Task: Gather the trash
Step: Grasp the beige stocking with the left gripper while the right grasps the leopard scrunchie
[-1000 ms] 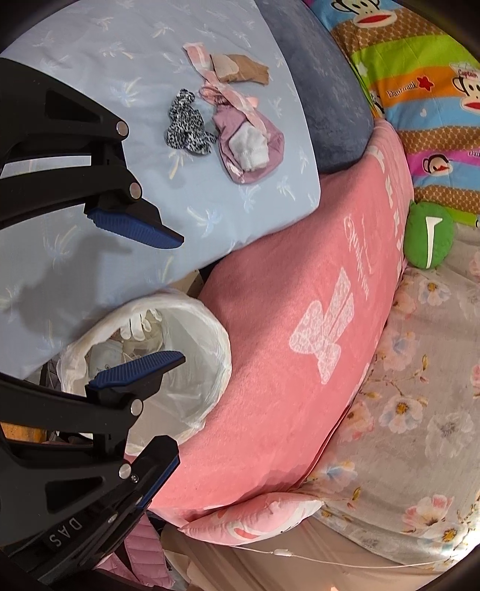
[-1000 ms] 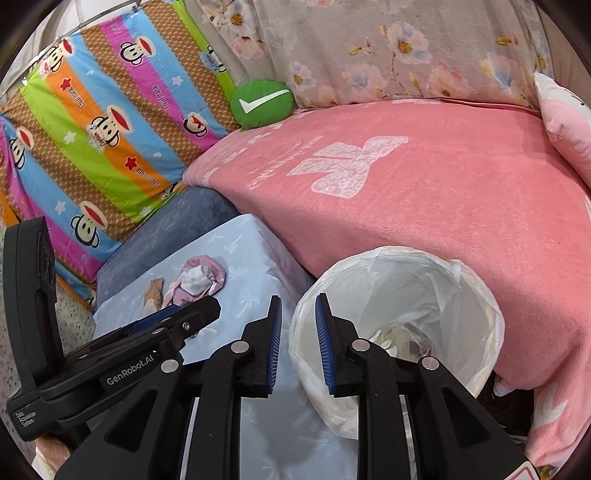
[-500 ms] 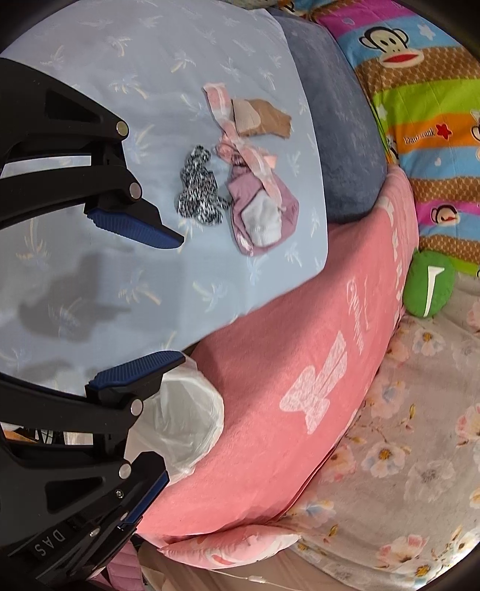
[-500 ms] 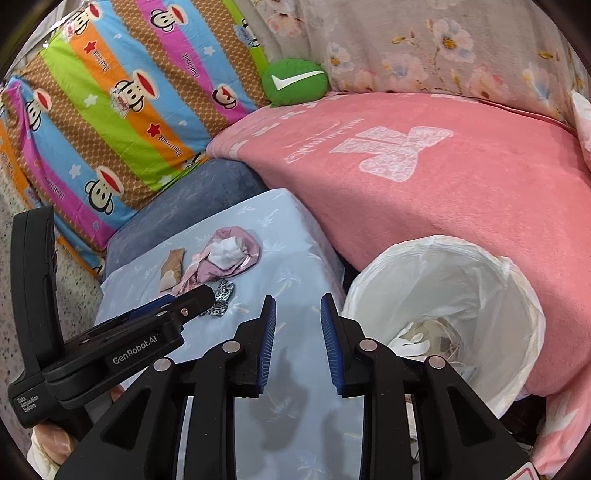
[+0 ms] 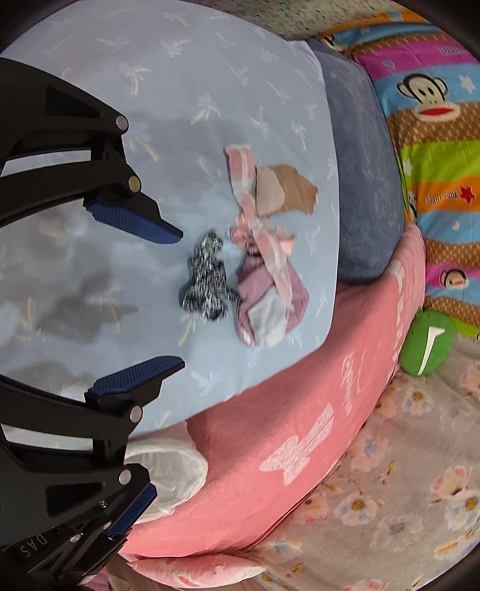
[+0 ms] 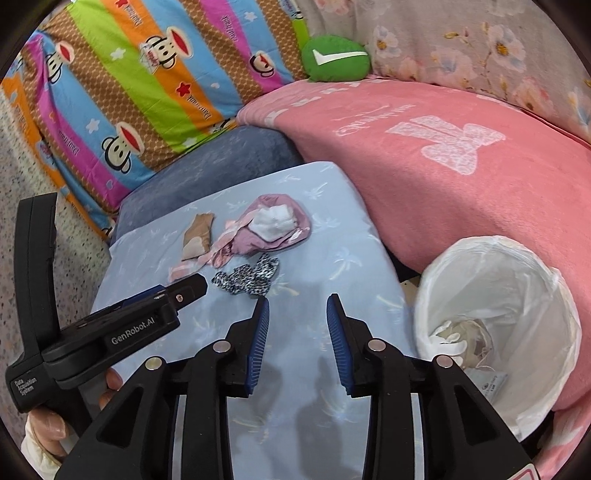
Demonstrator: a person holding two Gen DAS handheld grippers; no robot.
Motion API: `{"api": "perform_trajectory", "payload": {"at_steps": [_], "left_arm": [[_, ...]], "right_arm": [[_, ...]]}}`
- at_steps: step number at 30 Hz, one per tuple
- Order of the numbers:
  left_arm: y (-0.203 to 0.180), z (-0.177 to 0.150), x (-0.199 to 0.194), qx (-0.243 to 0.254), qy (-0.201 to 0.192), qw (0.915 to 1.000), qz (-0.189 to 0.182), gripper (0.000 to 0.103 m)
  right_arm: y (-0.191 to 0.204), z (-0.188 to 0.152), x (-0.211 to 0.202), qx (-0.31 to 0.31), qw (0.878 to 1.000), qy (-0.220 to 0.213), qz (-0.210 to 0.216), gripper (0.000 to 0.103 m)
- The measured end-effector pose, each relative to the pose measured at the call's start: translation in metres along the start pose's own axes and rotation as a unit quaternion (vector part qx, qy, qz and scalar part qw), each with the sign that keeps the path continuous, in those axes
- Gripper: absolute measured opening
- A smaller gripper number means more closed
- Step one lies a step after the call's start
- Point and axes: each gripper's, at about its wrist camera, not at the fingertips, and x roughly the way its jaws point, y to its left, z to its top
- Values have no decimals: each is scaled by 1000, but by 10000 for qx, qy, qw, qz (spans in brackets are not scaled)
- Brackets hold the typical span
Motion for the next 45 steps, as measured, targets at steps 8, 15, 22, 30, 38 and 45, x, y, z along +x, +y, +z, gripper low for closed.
{"api": "perform_trajectory", "payload": {"at_steps": [8,15,22,30,38,45], "left_arm": [[59,3,3,-343,-39,9982,491,75],[100,15,16,-497,7,9951,852,89],[120,40,41,-499,81,9944,932,90],[121,72,85,-468,209,9953,826,92],[120,85,123,-571,441,9954,636,91],[123,82,126,-641,530,9960,319,46]], "right_arm": [[37,0,43,-281,9991,300,59,47],[54,6,93,-222,9977,625,164,53],[73,15,147,-359,9953,885,139,53],[77,22,194,-394,9939,1032,13,53],[83,29,209,-720,9932,881,-253,55],[87,27,211,-815,9930,768,-379,53]]}}
